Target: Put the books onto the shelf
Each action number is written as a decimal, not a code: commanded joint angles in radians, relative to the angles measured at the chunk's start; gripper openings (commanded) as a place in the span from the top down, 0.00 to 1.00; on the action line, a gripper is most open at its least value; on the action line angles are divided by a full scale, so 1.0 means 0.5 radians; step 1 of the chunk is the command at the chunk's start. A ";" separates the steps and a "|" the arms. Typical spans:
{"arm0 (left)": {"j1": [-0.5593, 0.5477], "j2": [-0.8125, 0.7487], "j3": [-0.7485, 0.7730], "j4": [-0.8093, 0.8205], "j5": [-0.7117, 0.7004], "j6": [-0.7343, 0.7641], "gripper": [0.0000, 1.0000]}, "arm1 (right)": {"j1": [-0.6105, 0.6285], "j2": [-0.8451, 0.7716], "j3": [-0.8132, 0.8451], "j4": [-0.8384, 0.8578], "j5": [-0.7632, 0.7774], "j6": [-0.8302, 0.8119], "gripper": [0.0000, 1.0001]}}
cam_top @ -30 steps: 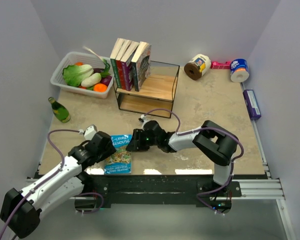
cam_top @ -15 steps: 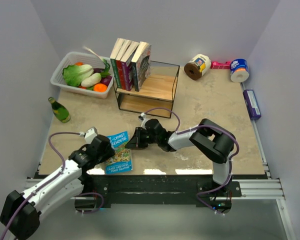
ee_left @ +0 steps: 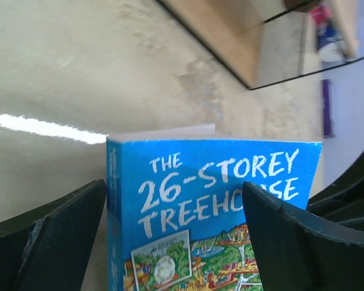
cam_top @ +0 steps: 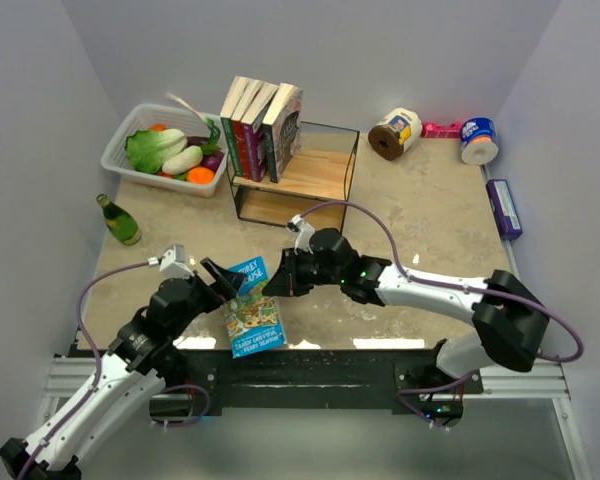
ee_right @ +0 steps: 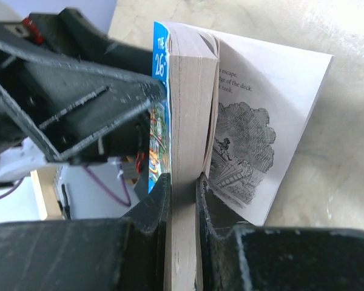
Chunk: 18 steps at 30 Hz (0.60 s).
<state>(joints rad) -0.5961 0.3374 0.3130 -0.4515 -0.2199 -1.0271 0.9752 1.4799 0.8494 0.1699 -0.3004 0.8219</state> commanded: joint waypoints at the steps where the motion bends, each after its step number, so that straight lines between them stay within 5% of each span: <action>1: -0.001 -0.178 -0.138 0.365 0.243 0.063 0.00 | -0.011 -0.259 0.163 -0.272 -0.089 -0.082 1.00; 9: -0.001 -0.328 -0.454 1.319 0.874 -0.090 0.01 | -0.223 -0.600 0.213 -0.297 -0.362 0.056 1.00; 13: 0.002 -0.328 -0.546 1.645 0.992 -0.173 0.09 | -0.297 -0.677 0.271 -0.334 -0.491 0.035 1.00; 17: 0.002 -0.322 -0.601 2.004 1.084 -0.185 0.41 | -0.318 -0.693 0.372 -0.575 -0.595 -0.097 1.00; 18: 0.002 -0.292 -0.601 2.062 1.136 -0.182 0.57 | -0.318 -0.690 0.387 -0.606 -0.626 -0.125 1.00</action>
<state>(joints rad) -0.5961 0.1802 0.0521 0.3241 0.2272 -1.1076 0.8207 1.1675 0.9516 -0.1093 -0.4858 0.7982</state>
